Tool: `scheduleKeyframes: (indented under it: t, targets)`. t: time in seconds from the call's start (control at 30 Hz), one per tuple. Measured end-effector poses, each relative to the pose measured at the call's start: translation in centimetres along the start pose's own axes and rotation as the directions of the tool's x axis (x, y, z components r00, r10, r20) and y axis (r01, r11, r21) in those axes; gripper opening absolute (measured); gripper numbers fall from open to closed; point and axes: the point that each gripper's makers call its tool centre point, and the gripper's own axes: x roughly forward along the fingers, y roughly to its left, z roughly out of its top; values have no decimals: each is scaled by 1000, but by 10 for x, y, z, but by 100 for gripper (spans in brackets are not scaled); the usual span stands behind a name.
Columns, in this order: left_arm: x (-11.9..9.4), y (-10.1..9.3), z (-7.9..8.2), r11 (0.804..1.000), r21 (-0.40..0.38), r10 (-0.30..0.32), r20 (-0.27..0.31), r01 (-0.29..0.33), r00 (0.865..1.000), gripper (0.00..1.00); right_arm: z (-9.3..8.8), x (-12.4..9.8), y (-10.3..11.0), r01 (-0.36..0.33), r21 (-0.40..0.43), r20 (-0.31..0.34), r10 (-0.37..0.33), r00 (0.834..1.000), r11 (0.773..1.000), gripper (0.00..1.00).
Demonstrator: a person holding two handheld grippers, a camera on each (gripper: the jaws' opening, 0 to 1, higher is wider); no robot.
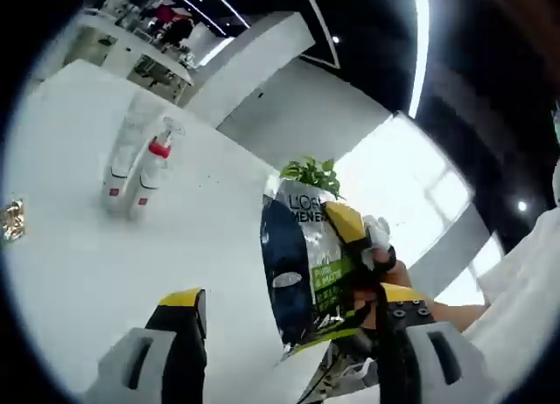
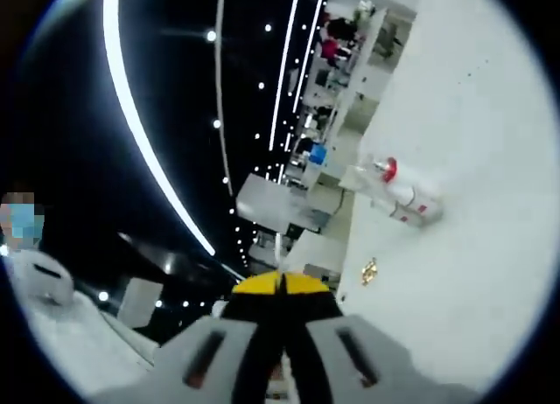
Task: Arrange the skincare products in the storage area until every visible bottle or jar stands upright without overlapping.
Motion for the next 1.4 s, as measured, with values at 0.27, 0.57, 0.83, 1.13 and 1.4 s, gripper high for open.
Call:
scheduleKeyframes:
  t: [0.27,0.57,0.83,1.13,1.4]
  targets:
    - [6,-44,-9,967,-33,-255,-37,254,966,19,-8,10,38,-175,53,-7,175,985,983,0]
    - [-1,-55,-13,943,-105,-321,-39,315,946,2,-11,6,32,-157,12,-2,157,988,988,2]
    - [-2,-50,0,939,-150,-309,24,309,951,1,-27,-11,35,-178,-48,-53,175,983,983,18]
    - [26,-70,-1,905,-238,-352,48,353,935,1,-36,-60,24,-196,-61,-125,188,974,979,22]
    - [51,-87,-8,908,-234,-355,12,347,935,1,-50,-98,9,-191,-106,-272,157,949,976,1]
